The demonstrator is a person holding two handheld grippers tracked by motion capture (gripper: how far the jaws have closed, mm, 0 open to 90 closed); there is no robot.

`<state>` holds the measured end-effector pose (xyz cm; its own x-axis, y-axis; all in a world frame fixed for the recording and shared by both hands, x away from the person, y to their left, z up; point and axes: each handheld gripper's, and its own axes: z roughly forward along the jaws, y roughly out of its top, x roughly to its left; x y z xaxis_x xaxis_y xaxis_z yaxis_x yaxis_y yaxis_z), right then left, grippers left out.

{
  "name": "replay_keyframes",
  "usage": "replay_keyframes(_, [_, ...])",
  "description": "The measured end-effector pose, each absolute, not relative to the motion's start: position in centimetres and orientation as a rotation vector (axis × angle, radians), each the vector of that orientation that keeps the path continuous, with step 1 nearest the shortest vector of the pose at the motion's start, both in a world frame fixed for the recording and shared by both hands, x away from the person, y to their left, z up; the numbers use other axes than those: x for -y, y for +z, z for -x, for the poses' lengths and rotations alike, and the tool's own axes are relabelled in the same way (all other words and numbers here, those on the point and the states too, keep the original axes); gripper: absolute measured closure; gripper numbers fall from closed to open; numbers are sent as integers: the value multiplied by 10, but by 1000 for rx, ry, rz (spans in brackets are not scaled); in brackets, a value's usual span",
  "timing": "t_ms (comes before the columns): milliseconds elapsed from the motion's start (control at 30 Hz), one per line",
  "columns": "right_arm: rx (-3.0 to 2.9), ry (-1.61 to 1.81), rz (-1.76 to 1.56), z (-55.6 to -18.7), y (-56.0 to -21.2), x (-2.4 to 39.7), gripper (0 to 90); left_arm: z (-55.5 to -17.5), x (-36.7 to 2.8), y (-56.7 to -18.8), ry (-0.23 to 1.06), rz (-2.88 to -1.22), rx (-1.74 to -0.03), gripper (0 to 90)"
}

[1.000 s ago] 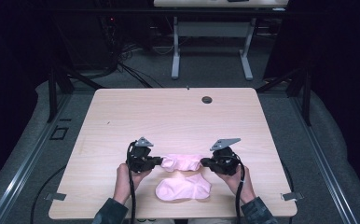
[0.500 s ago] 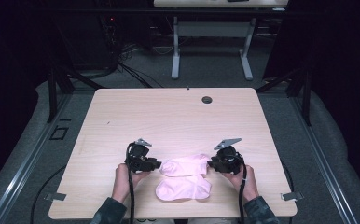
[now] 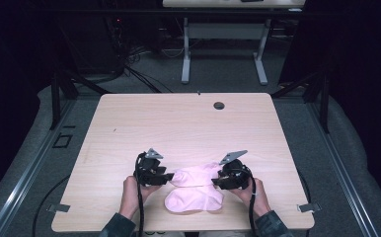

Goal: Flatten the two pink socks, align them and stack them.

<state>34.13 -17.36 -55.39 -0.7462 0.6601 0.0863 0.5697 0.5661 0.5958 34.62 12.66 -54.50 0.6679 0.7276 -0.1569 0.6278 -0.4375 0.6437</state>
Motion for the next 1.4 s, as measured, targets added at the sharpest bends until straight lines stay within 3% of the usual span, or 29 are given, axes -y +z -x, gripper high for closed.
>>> replay_keyframes(33, [-2648,909,-1057,-345,-559,171,703,-345,-126,-545,194,-2192,-1031,486])
replay_keyframes(67, [-2658,900,-1057,-347,-561,170,748,-344,-126,-544,200,-2185,-1018,466])
replay_keyframes(267, [-2668,916,-1082,-349,-566,167,887,-340,-124,-546,231,-2190,-973,314])
replay_keyframes(433, [-2620,989,-1053,-348,-553,169,704,-340,-123,-546,230,-2191,-957,195])
replay_keyframes(467, [-2644,1023,-989,-347,-546,166,625,-341,-124,-546,232,-2184,-959,165])
replay_keyframes(533, [-2679,1017,-939,-347,-545,158,572,-341,-124,-547,226,-2178,-961,163])
replay_keyframes(667, [-2739,920,-857,-348,-551,144,550,-340,-122,-548,223,-2190,-954,163])
replay_keyframes(733, [-2743,887,-856,-349,-556,141,611,-341,-121,-550,216,-2203,-949,163])
replay_keyframes(767, [-2741,896,-876,-351,-559,142,717,-341,-121,-550,214,-2210,-948,165])
replay_keyframes(800, [-2741,896,-876,-351,-559,142,717,-342,-120,-551,212,-2211,-947,165])
replay_keyframes(900, [-2729,913,-926,-354,-560,145,837,-343,-118,-552,211,-2214,-944,170])
replay_keyframes(1400, [-2660,1066,-1143,-355,-532,160,858,-330,-70,-544,267,-2267,-764,302])
